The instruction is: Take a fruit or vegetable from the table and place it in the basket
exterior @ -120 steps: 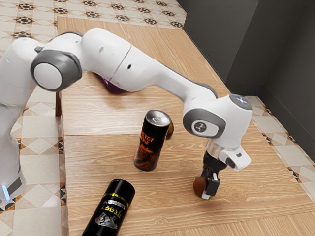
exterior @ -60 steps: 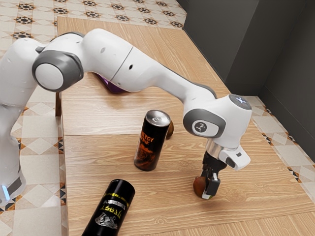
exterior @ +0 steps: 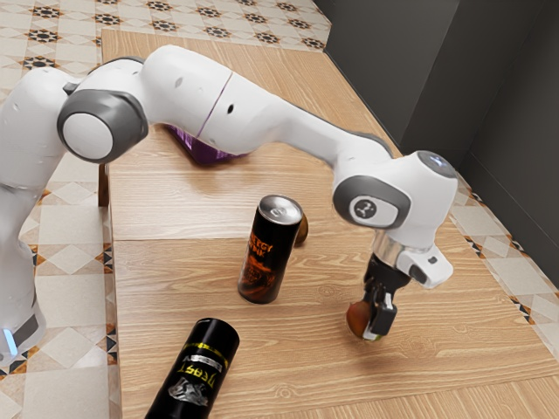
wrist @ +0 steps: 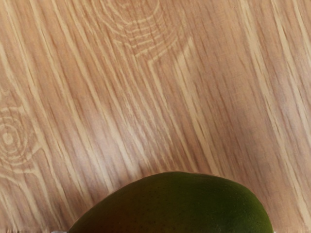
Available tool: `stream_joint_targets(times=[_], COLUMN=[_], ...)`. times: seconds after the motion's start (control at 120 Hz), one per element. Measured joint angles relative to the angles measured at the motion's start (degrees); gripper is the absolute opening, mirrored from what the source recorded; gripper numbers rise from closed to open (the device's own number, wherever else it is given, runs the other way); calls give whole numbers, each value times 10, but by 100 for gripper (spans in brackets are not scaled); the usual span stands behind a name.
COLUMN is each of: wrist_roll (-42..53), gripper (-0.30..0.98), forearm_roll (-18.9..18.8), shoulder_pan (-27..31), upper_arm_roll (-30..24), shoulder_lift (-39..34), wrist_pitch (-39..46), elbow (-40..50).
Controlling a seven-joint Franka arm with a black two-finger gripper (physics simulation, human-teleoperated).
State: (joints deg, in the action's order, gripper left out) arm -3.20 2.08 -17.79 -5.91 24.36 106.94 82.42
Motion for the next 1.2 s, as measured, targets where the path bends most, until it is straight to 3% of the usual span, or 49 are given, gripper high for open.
stream_joint_targets(times=[0.358,0.675,0.925,1.2], wrist_roll=[-2,0,11,38], gripper=[40,41,40,37], forearm_roll=[-31,-33,-30,-20], shoulder_pan=[-3,38,39,43], upper_arm_roll=[63,238,425,536], shoulder_lift=[-53,-115,-126,-127], wrist_pitch=[-134,-223,-279,-315], elbow=[-116,-131,-133,-128])
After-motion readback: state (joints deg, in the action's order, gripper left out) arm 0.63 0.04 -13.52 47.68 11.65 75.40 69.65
